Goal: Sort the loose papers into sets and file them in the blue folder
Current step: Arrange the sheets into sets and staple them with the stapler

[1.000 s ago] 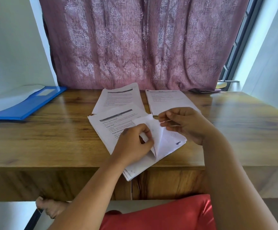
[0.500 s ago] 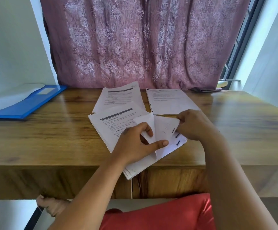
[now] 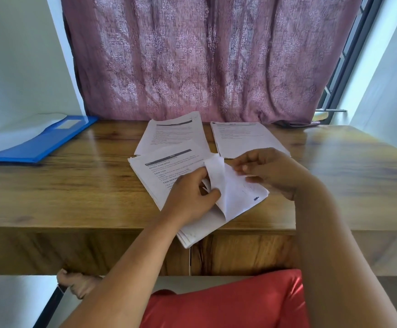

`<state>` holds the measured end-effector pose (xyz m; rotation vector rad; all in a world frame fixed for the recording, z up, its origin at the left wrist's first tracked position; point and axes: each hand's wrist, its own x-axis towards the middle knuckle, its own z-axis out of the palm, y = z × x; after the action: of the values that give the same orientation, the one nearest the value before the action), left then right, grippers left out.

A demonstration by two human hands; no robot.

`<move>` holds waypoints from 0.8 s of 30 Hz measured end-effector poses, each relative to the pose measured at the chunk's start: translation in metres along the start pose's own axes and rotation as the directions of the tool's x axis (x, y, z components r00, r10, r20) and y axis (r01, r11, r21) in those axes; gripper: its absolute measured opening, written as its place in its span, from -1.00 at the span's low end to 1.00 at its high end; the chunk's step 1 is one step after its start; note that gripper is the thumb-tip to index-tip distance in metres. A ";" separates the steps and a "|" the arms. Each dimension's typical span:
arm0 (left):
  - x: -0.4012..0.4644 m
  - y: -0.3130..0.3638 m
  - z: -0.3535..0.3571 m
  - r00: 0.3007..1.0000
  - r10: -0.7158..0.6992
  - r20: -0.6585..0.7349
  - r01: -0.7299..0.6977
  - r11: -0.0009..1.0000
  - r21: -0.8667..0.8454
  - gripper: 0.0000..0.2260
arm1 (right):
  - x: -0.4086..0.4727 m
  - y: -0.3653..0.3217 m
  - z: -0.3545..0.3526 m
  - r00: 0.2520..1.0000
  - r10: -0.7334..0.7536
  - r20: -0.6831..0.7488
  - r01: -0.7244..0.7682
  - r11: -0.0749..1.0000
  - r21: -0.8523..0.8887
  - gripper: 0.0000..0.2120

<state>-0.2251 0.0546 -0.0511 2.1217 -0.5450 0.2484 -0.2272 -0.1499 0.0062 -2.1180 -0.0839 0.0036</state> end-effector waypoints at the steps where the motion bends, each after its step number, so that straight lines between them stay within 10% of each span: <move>1: 0.001 -0.001 0.000 1.000 -0.011 0.003 0.011 1.000 -0.020 -0.78 | 0.002 0.006 -0.003 0.991 0.019 -0.133 -0.045 0.979 -0.197 -0.83; 3: 0.001 -0.001 0.000 1.000 -0.023 -0.011 0.023 0.999 -0.023 -0.72 | 0.001 0.013 -0.005 0.966 0.078 -0.247 -0.190 0.863 -0.467 -0.86; 7: 0.000 -0.002 -0.001 0.997 0.001 -0.082 -0.011 0.991 -0.132 -0.38 | -0.004 0.012 -0.004 0.965 0.098 -0.242 -0.201 0.870 -0.450 -0.84; 13: -0.002 0.005 0.001 1.000 0.010 -0.004 -0.010 1.000 -0.027 -0.83 | -0.001 -0.002 -0.001 0.961 -0.054 -0.273 -0.138 0.759 -0.636 -0.88; 17: -0.005 0.009 0.000 1.000 0.023 -0.011 -0.022 0.995 0.099 -0.45 | 0.004 -0.023 0.009 0.970 0.004 -0.241 -0.034 0.992 -0.122 -0.86; 21: -0.005 0.004 0.003 0.993 0.115 -0.036 -0.108 0.983 0.149 -0.64 | 0.001 -0.027 0.011 0.998 0.059 0.035 -0.068 0.887 0.458 -0.82; 24: -0.003 0.001 0.002 0.995 0.081 -0.063 -0.075 0.993 0.093 -0.70 | 0.002 -0.005 0.000 0.976 0.055 -0.208 -0.083 0.989 -0.125 -0.86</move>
<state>-0.2285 0.0534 -0.0525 2.1739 -0.5876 0.3932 -0.2255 -0.1469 0.0102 -2.2416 0.1152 -0.1829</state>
